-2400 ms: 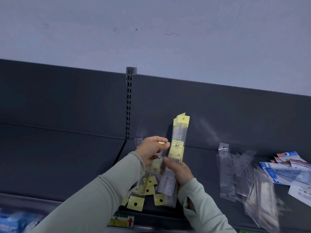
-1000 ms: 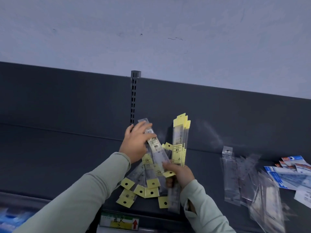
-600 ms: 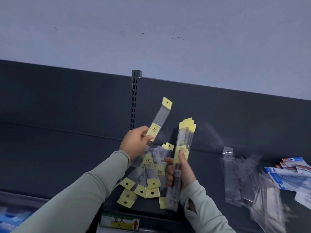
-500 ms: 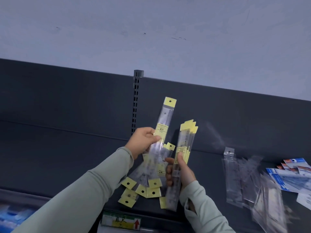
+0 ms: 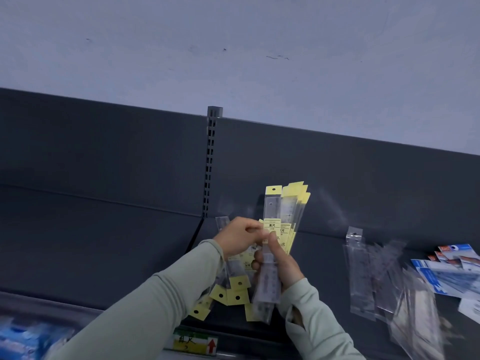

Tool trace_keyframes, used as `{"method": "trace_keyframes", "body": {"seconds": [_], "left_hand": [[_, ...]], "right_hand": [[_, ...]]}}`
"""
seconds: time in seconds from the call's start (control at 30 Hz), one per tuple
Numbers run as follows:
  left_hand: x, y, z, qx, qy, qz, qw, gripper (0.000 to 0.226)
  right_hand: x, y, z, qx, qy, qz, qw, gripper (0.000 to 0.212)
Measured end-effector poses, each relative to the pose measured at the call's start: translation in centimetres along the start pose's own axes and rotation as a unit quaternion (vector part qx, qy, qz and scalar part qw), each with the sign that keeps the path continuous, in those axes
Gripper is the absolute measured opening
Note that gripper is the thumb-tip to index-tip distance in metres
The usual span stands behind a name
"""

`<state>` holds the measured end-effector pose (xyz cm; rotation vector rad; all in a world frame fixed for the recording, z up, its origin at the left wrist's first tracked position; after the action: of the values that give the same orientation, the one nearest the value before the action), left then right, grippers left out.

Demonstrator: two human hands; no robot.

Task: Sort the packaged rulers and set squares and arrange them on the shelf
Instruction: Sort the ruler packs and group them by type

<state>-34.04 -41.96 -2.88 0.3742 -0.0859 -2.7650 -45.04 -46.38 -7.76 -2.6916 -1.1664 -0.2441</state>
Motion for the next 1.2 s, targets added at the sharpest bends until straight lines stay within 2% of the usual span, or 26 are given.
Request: {"method": "trace_keyframes", "body": {"seconds": [0.1,0.17,0.2,0.23,0.3,0.37,0.43,0.53,0.67,0.77,0.93,1.1,1.2], "left_hand": [[-1.3,0.8,-1.0,-0.024,0.108,0.062,0.992,0.026],[-2.3,1.4,-2.3,-0.052,0.248,0.067,0.965,0.031],[-2.6,1.4,-3.1,-0.080,0.313,0.057,0.945,0.033],[-2.8,1.2,-3.9,-0.118,0.370,0.051,0.920,0.041],[-2.8,0.8,-5.4,-0.200,0.448,0.034,0.871,0.077],[-2.4,0.5,-6.1,-0.235,0.479,0.025,0.845,0.101],[-2.5,0.6,-6.1,-0.236,0.467,0.046,0.851,0.102],[-3.3,1.3,-6.1,-0.247,0.406,0.074,0.877,0.083],[-4.4,1.5,-6.6,-0.234,0.209,0.142,0.939,0.026],[-4.8,2.0,-6.0,-0.205,0.111,0.190,0.954,0.034],[-5.4,2.9,-4.0,-0.161,0.125,0.147,0.968,0.018],[-5.9,2.6,-3.3,-0.129,0.171,0.161,0.963,0.025],[-5.9,1.6,-1.5,-0.075,0.252,0.198,0.944,0.028]], "right_hand": [[-0.2,0.0,-0.3,-0.007,0.017,0.012,1.000,0.044],[-0.1,0.2,-0.1,-0.004,0.032,0.022,0.999,0.022],[-0.2,0.3,0.1,0.004,0.052,0.025,0.998,0.022],[-0.2,0.3,0.3,0.018,0.068,0.031,0.997,0.025],[-0.3,0.5,0.7,0.029,0.073,0.039,0.996,0.027],[-0.4,0.5,0.8,0.034,0.074,0.039,0.996,0.027],[-0.4,0.7,0.8,0.041,0.078,0.036,0.995,0.027],[-0.7,0.8,0.9,0.051,0.082,0.034,0.995,0.026],[-0.8,1.0,0.9,0.062,0.076,0.034,0.995,0.024],[-1.0,1.1,0.8,0.063,0.071,0.045,0.995,0.022],[-0.9,1.1,0.7,0.074,0.059,0.046,0.994,0.026],[-1.0,1.3,0.9,0.086,0.066,0.066,0.992,0.020],[-1.1,1.3,1.0,0.097,0.076,0.078,0.989,0.026]]}}
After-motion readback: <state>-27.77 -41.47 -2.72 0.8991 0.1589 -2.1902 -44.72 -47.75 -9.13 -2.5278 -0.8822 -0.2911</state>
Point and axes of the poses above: each hand's wrist, its own y-axis towards the middle knuckle, its own x-axis out of the palm, z = x × y, the point moved 3 cm from there along y, towards the middle knuckle, and after that the axes turned 9 degrees about -y, right-handed, at the moved point
